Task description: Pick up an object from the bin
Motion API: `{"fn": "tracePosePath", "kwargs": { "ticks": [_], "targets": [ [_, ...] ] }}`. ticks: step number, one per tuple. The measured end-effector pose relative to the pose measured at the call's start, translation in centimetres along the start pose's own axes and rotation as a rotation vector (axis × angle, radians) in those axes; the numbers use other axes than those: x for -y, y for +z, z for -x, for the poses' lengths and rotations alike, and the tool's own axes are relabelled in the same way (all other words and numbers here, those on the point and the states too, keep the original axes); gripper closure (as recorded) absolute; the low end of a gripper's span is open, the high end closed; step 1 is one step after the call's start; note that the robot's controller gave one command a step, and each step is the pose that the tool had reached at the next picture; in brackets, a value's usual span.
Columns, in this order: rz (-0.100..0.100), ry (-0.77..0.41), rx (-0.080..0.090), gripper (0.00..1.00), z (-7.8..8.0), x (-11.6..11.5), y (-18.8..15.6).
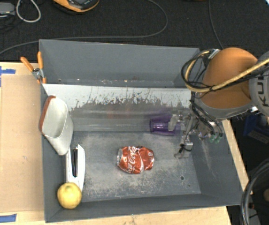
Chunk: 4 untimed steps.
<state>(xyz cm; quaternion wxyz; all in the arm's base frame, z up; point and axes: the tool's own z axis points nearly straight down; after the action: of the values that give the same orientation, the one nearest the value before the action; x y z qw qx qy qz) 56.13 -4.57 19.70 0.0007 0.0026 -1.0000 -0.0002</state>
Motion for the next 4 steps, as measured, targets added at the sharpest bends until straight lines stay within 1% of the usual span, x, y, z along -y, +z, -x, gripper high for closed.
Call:
{"fn": "tracePosePath", "kwargs": {
  "ticks": [1,2,3,4],
  "targets": [
    [0.000,0.000,0.000,0.00,0.0,0.0,0.0],
    [0.000,0.114,-0.003,1.00,-2.0,-3.7,2.5],
    [0.000,0.113,-0.003,1.00,-2.0,-3.7,2.5],
    [0.001,0.056,-0.012,1.00,-7.0,-6.2,5.7]
  ]
}}
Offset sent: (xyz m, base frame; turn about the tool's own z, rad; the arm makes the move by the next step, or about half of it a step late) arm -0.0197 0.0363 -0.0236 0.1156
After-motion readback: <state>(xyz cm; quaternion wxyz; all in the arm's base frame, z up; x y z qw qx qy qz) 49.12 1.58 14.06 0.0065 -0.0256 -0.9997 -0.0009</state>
